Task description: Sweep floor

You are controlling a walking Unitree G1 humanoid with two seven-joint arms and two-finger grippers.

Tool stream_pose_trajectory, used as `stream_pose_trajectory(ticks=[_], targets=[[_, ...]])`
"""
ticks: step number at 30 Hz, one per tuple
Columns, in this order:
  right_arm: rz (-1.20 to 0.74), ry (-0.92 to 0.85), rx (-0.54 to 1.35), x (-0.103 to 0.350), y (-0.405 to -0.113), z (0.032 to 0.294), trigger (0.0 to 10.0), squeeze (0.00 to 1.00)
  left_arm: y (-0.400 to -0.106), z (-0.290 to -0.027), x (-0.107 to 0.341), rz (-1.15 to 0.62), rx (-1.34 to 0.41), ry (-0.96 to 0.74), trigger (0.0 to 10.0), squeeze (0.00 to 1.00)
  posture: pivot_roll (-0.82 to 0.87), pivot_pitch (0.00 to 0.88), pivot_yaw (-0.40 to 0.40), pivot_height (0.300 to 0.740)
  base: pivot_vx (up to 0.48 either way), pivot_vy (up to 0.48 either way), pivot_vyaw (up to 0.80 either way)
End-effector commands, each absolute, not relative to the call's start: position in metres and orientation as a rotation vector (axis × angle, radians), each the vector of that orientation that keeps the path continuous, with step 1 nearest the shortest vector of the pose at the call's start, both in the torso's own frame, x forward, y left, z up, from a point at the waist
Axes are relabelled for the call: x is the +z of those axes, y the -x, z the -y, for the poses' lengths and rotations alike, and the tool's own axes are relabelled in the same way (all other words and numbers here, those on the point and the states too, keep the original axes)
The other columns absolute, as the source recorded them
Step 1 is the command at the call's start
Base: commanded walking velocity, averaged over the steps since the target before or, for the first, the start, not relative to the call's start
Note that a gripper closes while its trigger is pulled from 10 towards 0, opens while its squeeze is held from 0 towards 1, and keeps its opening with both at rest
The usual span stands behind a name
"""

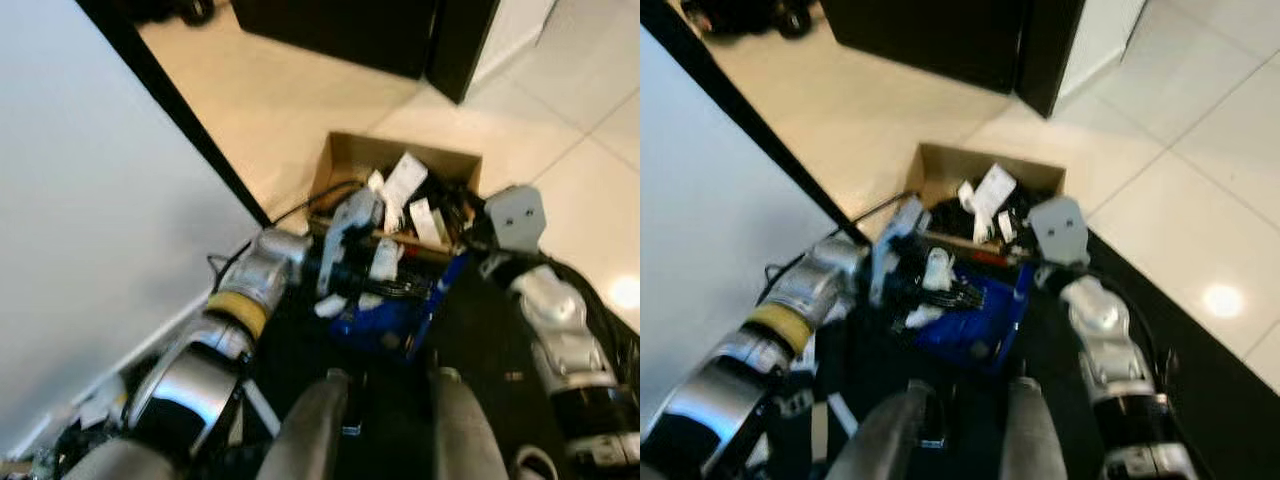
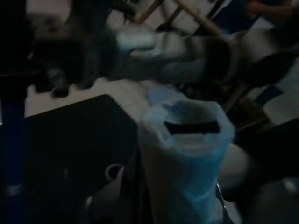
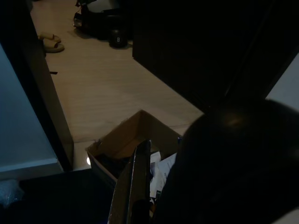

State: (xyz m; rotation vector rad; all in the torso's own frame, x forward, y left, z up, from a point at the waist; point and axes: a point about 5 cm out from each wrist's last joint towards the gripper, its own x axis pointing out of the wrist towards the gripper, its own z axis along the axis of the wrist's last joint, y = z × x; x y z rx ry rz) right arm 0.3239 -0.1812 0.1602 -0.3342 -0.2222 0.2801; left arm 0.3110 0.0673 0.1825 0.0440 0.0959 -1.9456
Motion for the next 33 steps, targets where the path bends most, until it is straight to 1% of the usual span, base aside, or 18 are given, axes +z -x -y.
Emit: stream_pose_trajectory(ticks=[1, 4, 6, 10, 12, 14, 16, 18, 19, 20, 21, 22, 23, 24, 27, 29, 30, 33], targets=[[0.118, 0.333, 0.268, 0.136, -0.318, 0.186, 10.0, 0.00, -0.296, -0.074, 0.190, -0.125, -2.038, -0.008, 10.0, 0.00, -0.01, 0.448, 0.156, 0.740, 0.000, 0.000, 0.00], [0.116, 0.330, 0.266, 0.135, -0.318, 0.187, 10.0, 0.00, -0.290, -0.086, 0.210, -0.124, -2.068, -0.033, 10.0, 0.00, 0.00, 0.446, 0.158, 0.740, 0.000, 0.000, 0.00], [0.116, 0.327, 0.264, 0.135, -0.319, 0.187, 10.0, 0.00, -0.301, -0.094, 0.234, -0.052, -2.016, -0.098, 10.0, 0.00, 0.00, 0.442, 0.156, 0.740, 0.000, 0.000, 0.00], [0.116, 0.325, 0.265, 0.135, -0.319, 0.186, 10.0, 0.00, -0.311, -0.101, 0.250, 0.006, -1.954, -0.135, 10.0, 0.00, 0.01, 0.432, 0.155, 0.740, 0.000, 0.000, 0.00], [0.120, 0.321, 0.269, 0.134, -0.320, 0.183, 10.0, 0.00, -0.319, -0.111, 0.262, 0.055, -1.880, -0.199, 10.0, 0.00, 0.01, 0.412, 0.155, 0.740, 0.000, 0.000, 0.00], [0.121, 0.319, 0.270, 0.134, -0.320, 0.182, 10.0, 0.00, -0.320, -0.114, 0.263, 0.059, -1.865, -0.210, 10.0, 0.00, 0.01, 0.409, 0.155, 0.740, 0.000, 0.000, 0.00], [0.131, 0.297, 0.271, 0.134, -0.318, 0.178, 10.0, 0.00, -0.324, -0.129, 0.255, 0.000, -1.736, -0.325, 10.0, 0.00, 0.01, 0.396, 0.160, 0.740, 0.000, 0.000, 0.00], [0.133, 0.289, 0.271, 0.134, -0.318, 0.177, 10.0, 0.00, -0.323, -0.133, 0.251, -0.017, -1.706, -0.348, 10.0, 0.00, 0.01, 0.393, 0.160, 0.740, 0.000, 0.000, 0.00], [0.136, 0.280, 0.274, 0.134, -0.316, 0.176, 10.0, 0.00, -0.323, -0.140, 0.246, -0.042, -1.649, -0.324, 10.0, 0.00, 0.01, 0.385, 0.161, 0.740, 0.000, 0.000, 0.00], [0.136, 0.280, 0.274, 0.134, -0.316, 0.176, 10.0, 0.00, -0.323, -0.140, 0.246, -0.042, -1.649, -0.324, 10.0, 0.00, 0.01, 0.385, 0.161, 0.740, 0.000, 0.000, 0.00], [0.137, 0.268, 0.279, 0.133, -0.312, 0.174, 10.0, 0.00, -0.323, -0.148, 0.239, -0.066, -1.557, -0.281, 10.0, 0.00, 0.01, 0.379, 0.161, 0.740, 0.000, 0.000, 0.00], [0.136, 0.264, 0.281, 0.132, -0.311, 0.174, 10.0, 0.00, -0.323, -0.150, 0.236, -0.070, -1.523, -0.267, 10.0, 0.00, 0.01, 0.372, 0.159, 0.740, 0.000, 0.000, 0.00], [0.130, 0.248, 0.276, 0.129, -0.309, 0.175, 10.0, 0.00, -0.326, -0.150, 0.231, -0.056, -1.431, -0.227, 10.0, 0.00, 0.01, 0.356, 0.153, 0.740, 0.000, 0.000, 0.00], [0.130, 0.248, 0.276, 0.129, -0.309, 0.175, 10.0, 0.00, -0.326, -0.150, 0.231, -0.056, -1.431, -0.227, 10.0, 0.00, 0.01, 0.356, 0.153, 0.740, 0.000, 0.000, 0.00], [0.115, 0.201, 0.242, 0.124, -0.303, 0.179, 10.0, 0.00, -0.333, -0.147, 0.218, -0.038, -1.171, -0.075, 10.0, 0.00, 0.01, 0.330, 0.146, 0.740, 0.000, 0.000, 0.00], [0.115, 0.182, 0.225, 0.123, -0.301, 0.181, 10.0, 0.00, -0.334, -0.146, 0.215, -0.010, -1.076, -0.002, 10.0, 0.00, 0.01, 0.316, 0.144, 0.740, 0.000, 0.000, 0.00], [0.119, 0.173, 0.220, 0.123, -0.300, 0.180, 10.0, 0.00, -0.334, -0.146, 0.217, 0.030, -1.034, 0.029, 10.0, 0.00, 0.01, 0.285, 0.134, 0.740, 0.000, 0.000, 0.00], [0.122, 0.166, 0.215, 0.123, -0.299, 0.181, 10.0, 0.00, -0.333, -0.147, 0.221, 0.071, -0.984, 0.072, 10.0, 0.00, 0.01, 0.260, 0.129, 0.740, 0.000, 0.000, 0.00]])
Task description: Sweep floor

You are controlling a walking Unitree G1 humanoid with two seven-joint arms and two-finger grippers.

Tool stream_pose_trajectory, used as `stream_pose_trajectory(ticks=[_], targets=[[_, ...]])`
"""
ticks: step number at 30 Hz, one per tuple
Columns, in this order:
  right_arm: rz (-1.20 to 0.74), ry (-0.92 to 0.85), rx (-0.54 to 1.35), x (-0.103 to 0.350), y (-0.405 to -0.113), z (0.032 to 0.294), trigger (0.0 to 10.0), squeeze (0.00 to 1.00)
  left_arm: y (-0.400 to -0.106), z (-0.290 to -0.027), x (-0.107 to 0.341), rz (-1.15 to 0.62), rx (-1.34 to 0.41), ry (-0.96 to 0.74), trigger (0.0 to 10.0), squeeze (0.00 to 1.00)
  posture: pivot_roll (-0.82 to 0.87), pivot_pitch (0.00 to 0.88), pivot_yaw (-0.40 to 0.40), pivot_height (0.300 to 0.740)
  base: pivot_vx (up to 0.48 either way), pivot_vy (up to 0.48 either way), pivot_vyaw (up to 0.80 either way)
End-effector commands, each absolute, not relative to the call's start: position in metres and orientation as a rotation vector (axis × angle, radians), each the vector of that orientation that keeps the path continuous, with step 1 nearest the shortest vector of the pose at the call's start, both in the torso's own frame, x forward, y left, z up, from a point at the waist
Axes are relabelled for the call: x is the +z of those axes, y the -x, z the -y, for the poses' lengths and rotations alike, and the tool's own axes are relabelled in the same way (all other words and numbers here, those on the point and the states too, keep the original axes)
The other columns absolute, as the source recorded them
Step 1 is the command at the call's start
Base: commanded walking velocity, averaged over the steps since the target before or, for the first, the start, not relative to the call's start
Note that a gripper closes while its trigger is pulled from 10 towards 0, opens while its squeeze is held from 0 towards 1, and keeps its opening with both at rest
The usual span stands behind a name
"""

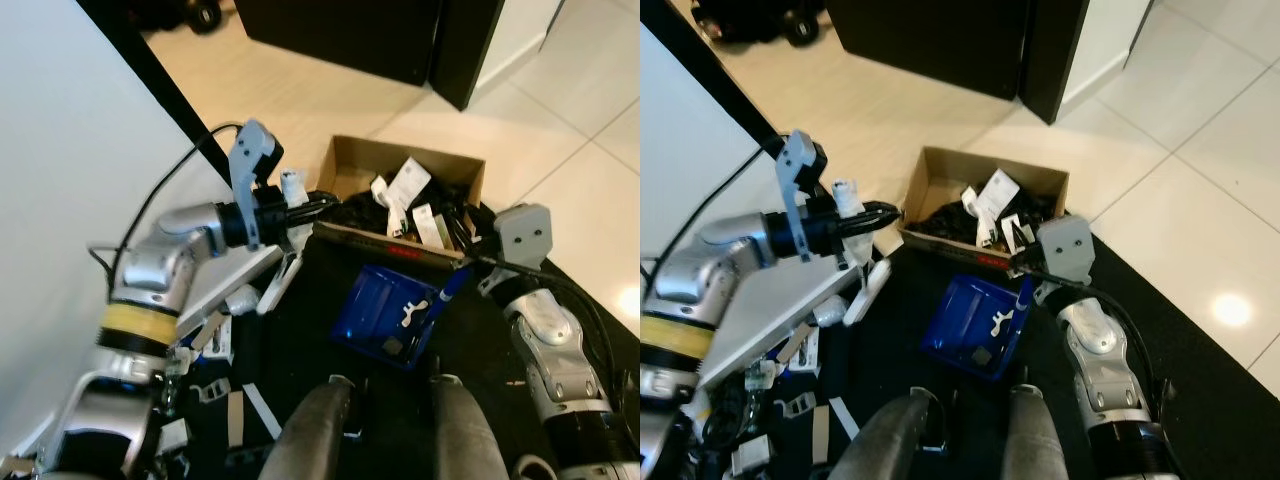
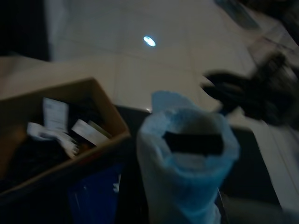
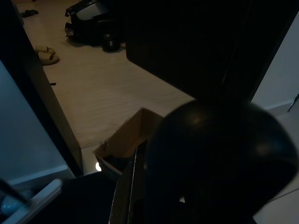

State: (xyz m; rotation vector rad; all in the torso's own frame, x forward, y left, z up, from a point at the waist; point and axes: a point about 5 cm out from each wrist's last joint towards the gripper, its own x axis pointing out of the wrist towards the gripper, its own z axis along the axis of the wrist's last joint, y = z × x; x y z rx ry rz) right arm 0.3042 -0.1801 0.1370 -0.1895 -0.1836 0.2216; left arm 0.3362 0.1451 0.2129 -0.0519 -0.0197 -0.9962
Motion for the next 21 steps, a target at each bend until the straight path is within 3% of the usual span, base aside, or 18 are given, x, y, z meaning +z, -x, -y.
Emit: stream_pose_trajectory(ticks=[1, 9, 14, 21], targets=[[0.123, 0.165, 0.212, 0.123, -0.299, 0.181, 10.0, 0.00, -0.334, -0.147, 0.222, 0.077, -0.959, 0.084, 10.0, 0.00, 0.00, 0.253, 0.128, 0.740, 0.000, 0.000, 0.00], [0.154, 0.161, 0.206, 0.131, -0.300, 0.182, 10.0, 0.00, -0.344, -0.158, 0.220, 0.045, -0.648, 0.029, 10.0, 0.00, 0.00, 0.171, 0.116, 0.740, 0.000, 0.000, 0.00], [0.198, 0.147, 0.205, 0.142, -0.301, 0.181, 10.0, 0.00, -0.353, -0.183, 0.198, -0.115, -0.289, 0.096, 10.0, 0.00, 0.01, 0.130, 0.112, 0.740, 0.000, 0.000, 0.00], [0.205, 0.132, 0.202, 0.144, -0.302, 0.183, 10.0, 0.00, -0.350, -0.205, 0.195, -0.028, -0.152, 0.087, 10.0, 0.00, 0.01, 0.104, 0.101, 0.740, 0.000, 0.000, 0.00]])
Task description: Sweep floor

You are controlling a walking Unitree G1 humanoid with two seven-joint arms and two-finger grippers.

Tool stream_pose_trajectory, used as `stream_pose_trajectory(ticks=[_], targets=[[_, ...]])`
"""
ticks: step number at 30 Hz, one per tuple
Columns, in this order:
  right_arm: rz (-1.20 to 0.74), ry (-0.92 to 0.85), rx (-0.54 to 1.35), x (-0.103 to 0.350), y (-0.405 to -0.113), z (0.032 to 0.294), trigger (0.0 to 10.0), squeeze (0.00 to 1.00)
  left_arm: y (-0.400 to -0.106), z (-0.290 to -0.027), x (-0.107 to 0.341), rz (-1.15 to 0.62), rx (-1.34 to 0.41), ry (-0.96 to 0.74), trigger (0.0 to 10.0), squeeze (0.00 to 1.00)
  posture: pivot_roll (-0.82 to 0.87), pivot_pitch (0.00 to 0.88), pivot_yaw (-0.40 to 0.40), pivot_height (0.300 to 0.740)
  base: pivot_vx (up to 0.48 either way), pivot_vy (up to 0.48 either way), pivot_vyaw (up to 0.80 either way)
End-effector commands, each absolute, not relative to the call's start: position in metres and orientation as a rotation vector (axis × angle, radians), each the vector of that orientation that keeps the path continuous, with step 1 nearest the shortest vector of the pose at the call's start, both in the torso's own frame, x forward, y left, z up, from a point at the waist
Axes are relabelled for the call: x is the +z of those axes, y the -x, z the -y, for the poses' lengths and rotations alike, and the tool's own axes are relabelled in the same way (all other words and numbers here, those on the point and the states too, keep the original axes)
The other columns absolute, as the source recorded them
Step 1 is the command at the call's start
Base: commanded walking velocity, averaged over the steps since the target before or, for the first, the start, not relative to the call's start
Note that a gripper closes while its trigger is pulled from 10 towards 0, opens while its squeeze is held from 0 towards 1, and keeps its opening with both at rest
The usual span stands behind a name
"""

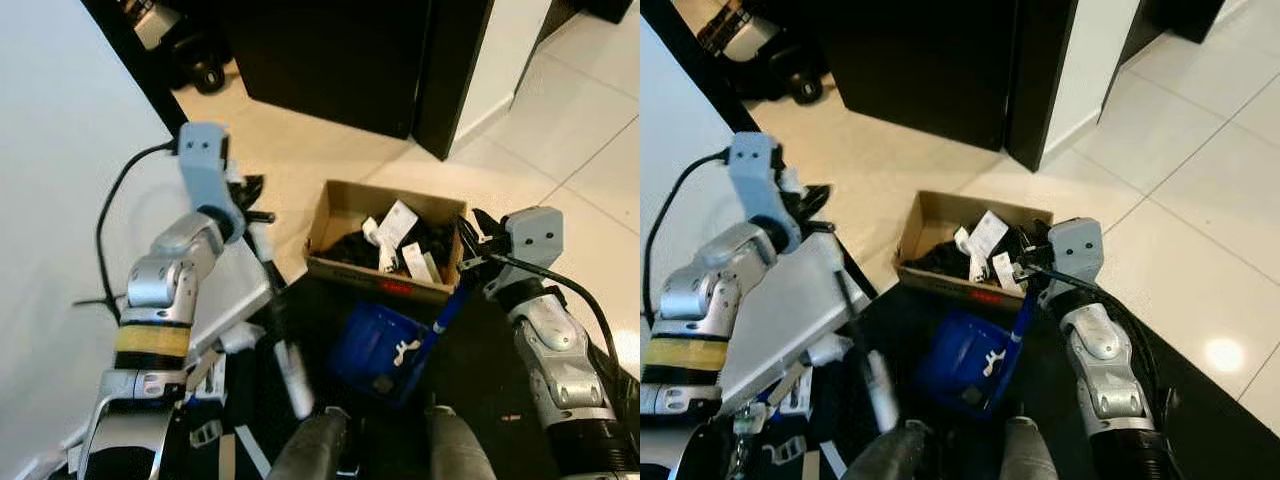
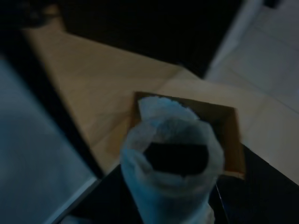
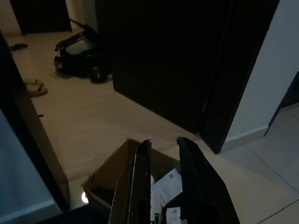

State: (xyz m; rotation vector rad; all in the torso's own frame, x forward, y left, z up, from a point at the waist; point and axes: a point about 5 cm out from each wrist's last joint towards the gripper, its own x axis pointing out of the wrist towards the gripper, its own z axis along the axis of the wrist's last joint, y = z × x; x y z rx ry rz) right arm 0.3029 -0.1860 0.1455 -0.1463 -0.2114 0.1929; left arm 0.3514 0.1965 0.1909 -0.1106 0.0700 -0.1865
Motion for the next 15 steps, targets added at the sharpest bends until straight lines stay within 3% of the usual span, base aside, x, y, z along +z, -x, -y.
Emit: stream_pose_trajectory(ticks=[1, 15], targets=[[0.202, 0.129, 0.200, 0.143, -0.302, 0.184, 10.0, 0.00, -0.349, -0.207, 0.194, -0.013, -0.141, 0.091, 10.0, 0.00, 0.02, 0.098, 0.097, 0.740, 0.000, 0.000, 0.00], [0.004, 0.111, 0.087, 0.099, -0.310, 0.172, 10.0, 0.00, -0.349, -0.195, 0.181, -0.047, -0.149, 0.004, 10.0, 0.00, 0.03, 0.087, 0.098, 0.740, 0.000, 0.000, 0.00]])
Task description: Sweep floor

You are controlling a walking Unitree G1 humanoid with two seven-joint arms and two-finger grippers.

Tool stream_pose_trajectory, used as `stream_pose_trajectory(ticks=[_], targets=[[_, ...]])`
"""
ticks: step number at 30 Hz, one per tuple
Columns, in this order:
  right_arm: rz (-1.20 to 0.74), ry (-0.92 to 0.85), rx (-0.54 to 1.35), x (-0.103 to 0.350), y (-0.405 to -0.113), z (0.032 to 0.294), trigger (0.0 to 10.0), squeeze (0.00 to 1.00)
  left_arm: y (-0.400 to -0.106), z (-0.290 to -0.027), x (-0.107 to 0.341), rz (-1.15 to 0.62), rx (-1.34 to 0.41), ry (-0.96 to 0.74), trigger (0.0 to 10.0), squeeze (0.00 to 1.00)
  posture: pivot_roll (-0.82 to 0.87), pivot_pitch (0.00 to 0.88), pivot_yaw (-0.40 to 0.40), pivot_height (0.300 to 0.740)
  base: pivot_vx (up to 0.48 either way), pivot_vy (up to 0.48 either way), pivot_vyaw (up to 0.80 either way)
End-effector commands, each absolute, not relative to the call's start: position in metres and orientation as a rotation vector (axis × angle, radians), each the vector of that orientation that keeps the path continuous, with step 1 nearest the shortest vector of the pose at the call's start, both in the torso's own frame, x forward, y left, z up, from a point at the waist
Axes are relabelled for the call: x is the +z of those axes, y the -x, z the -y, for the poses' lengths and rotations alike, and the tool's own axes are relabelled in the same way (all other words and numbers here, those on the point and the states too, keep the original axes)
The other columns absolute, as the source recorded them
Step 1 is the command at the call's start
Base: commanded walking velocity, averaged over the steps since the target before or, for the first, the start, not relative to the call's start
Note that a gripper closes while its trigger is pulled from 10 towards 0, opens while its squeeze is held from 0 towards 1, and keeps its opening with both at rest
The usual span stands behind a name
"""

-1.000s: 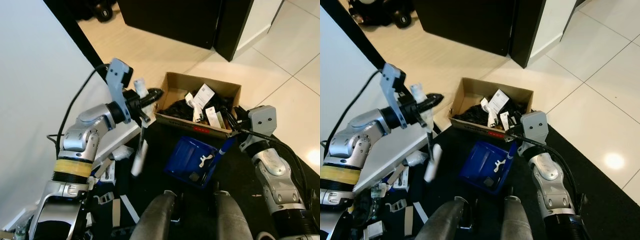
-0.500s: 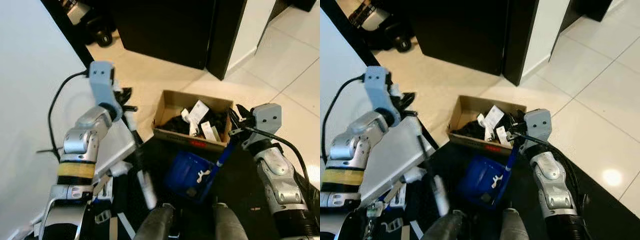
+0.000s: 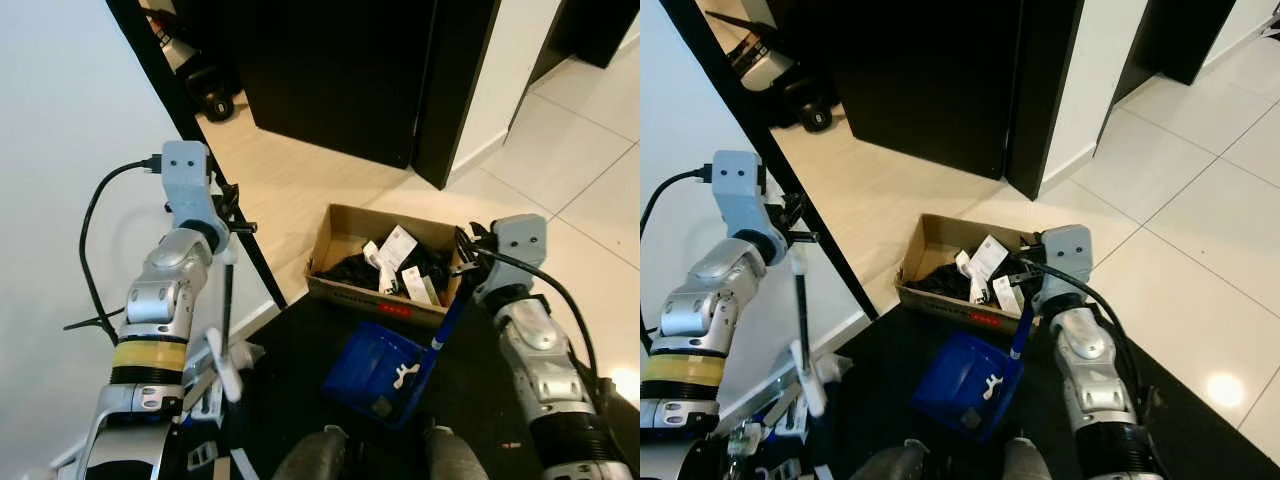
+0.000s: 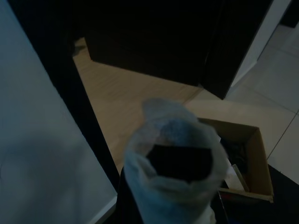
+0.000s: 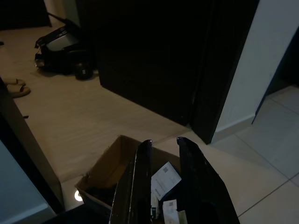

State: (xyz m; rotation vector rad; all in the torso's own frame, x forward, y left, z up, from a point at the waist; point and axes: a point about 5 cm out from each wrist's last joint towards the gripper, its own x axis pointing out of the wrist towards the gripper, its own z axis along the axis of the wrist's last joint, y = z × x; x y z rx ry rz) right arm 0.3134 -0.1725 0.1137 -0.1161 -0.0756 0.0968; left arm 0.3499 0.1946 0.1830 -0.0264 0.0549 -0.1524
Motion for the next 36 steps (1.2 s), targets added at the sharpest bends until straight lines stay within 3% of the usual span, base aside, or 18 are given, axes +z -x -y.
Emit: stream_pose_trajectory(ticks=[1, 7, 8, 18, 21, 25, 36], targets=[[0.004, 0.113, 0.084, 0.099, -0.310, 0.171, 10.0, 1.00, -0.350, -0.195, 0.180, -0.046, -0.150, 0.000, 10.0, 0.00, 0.03, 0.087, 0.103, 0.740, 0.000, 0.000, 0.00], [-0.005, 0.106, 0.078, 0.096, -0.310, 0.170, 10.0, 1.00, -0.351, -0.195, 0.179, -0.046, -0.147, -0.013, 10.0, 0.00, 0.03, 0.085, 0.105, 0.740, 0.000, 0.000, 0.00], [-0.018, 0.111, 0.073, 0.093, -0.309, 0.169, 10.0, 0.00, -0.351, -0.195, 0.179, -0.047, -0.147, -0.015, 10.0, 0.00, 0.03, 0.084, 0.106, 0.740, 0.000, 0.000, 0.00], [-0.167, 0.048, 0.010, 0.066, -0.303, 0.159, 10.0, 0.00, -0.353, -0.195, 0.178, -0.047, -0.150, -0.030, 10.0, 0.00, 0.04, 0.083, 0.113, 0.740, 0.000, 0.000, 0.00], [-0.217, 0.052, 0.145, 0.055, -0.296, 0.139, 10.0, 0.00, -0.354, -0.197, 0.178, -0.046, -0.149, -0.037, 10.0, 0.00, 0.04, 0.083, 0.113, 0.740, 0.000, 0.000, 0.00], [-0.200, 0.066, 0.216, 0.054, -0.293, 0.133, 10.0, 0.00, -0.355, -0.197, 0.177, -0.046, -0.149, -0.037, 10.0, 0.00, 0.03, 0.084, 0.112, 0.740, 0.000, 0.000, 0.00], [-0.236, 0.124, 0.167, 0.046, -0.289, 0.143, 10.0, 0.00, -0.355, -0.194, 0.174, -0.048, -0.153, -0.029, 10.0, 0.00, 0.03, 0.083, 0.105, 0.740, 0.000, 0.000, 0.00]])
